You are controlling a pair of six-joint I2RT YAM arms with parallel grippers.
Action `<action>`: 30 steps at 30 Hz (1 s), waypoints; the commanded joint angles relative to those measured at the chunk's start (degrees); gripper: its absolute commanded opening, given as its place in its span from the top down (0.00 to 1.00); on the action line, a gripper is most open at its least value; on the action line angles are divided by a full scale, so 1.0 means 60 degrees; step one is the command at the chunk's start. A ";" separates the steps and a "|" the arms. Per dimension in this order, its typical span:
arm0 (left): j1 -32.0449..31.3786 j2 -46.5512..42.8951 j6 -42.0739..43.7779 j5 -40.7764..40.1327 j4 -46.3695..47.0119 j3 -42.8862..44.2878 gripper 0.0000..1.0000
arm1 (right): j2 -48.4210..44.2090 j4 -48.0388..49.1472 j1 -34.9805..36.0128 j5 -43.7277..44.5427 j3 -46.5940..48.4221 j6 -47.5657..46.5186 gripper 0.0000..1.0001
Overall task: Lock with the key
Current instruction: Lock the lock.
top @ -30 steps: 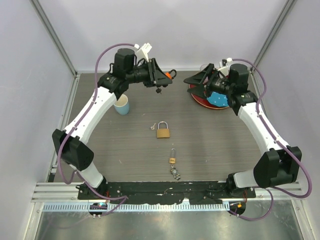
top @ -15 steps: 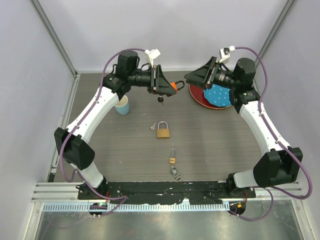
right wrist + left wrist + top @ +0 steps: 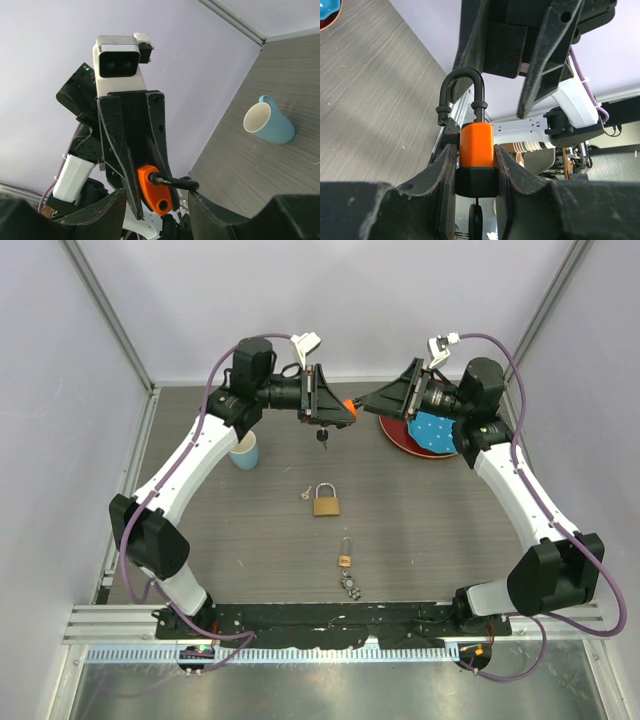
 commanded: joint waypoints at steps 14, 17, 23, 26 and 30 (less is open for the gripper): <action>-0.0004 -0.0239 0.1933 0.0140 -0.2269 0.0894 1.00 | -0.0232 -0.0567 -0.0175 0.0258 0.1366 -0.1085 0.41; -0.0004 -0.0254 0.1904 0.0199 -0.2226 0.0909 1.00 | -0.0203 -0.0772 -0.0161 0.0272 0.1337 -0.1187 0.41; -0.0019 -0.0415 0.0587 0.0565 -0.0353 0.0398 1.00 | -0.0276 -0.1490 0.0058 0.0317 0.0839 -0.1949 0.39; -0.0019 -0.0357 0.0234 0.0711 0.0103 0.0382 1.00 | -0.0261 -0.1651 0.0366 0.0229 0.0824 -0.2227 0.39; -0.0019 -0.0341 0.0131 0.0785 0.0162 0.0353 1.00 | -0.0320 -0.2091 0.0542 0.0287 0.0620 -0.2536 0.39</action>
